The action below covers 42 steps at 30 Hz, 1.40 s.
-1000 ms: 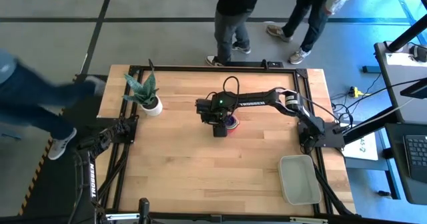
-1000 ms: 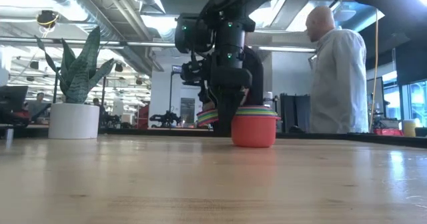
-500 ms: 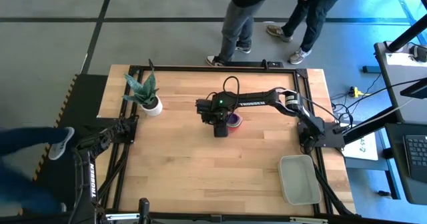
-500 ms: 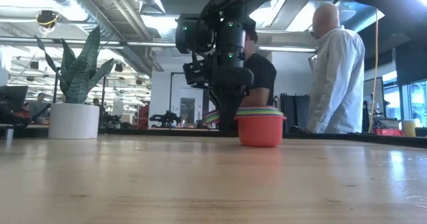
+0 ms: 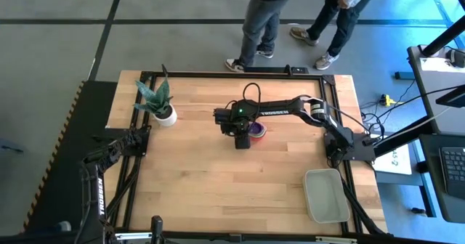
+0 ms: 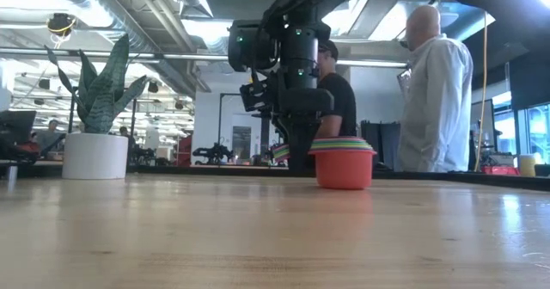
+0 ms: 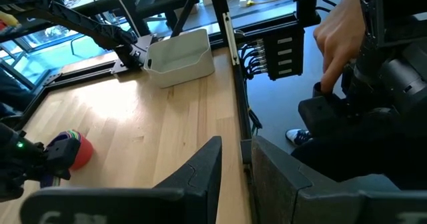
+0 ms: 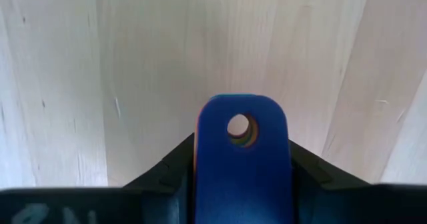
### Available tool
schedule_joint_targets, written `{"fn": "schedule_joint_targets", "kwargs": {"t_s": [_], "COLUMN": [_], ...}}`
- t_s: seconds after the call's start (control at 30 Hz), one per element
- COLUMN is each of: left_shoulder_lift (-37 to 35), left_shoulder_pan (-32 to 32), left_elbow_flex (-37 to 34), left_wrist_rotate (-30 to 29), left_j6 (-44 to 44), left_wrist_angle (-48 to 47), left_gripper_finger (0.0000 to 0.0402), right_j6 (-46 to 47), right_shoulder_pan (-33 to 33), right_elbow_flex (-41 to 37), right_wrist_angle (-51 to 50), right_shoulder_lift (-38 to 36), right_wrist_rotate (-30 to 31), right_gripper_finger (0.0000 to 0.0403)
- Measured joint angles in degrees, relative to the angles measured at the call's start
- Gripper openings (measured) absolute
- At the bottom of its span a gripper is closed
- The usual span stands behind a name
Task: Nest measuring cups in basket
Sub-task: Put the stacked colored measuring cups into the gray bin
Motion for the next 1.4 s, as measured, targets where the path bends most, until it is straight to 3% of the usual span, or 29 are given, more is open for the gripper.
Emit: {"fn": "schedule_joint_targets", "kwargs": {"t_s": [0.53,0.73,1.4], "left_shoulder_lift": [0.0,0.0,0.0], "left_shoulder_pan": [0.0,0.0,0.0], "left_elbow_flex": [0.0,0.0,0.0], "left_wrist_rotate": [0.0,0.0,0.0], "left_j6": [0.0,0.2,0.6], "left_wrist_angle": [0.0,0.0,-1.9], "left_gripper_finger": [0.0076,0.0076,0.0076], "right_j6": [-2.7,-2.7,-0.6], "right_shoulder_pan": [1.4,2.0,7.7], "right_elbow_flex": [0.0,0.0,1.7], "right_wrist_angle": [-2.6,-6.0,-13.6], "right_shoulder_lift": [0.0,0.0,-0.2], "right_wrist_rotate": [0.4,4.1,4.2], "right_gripper_finger": [0.0141,0.014,0.0136]}}
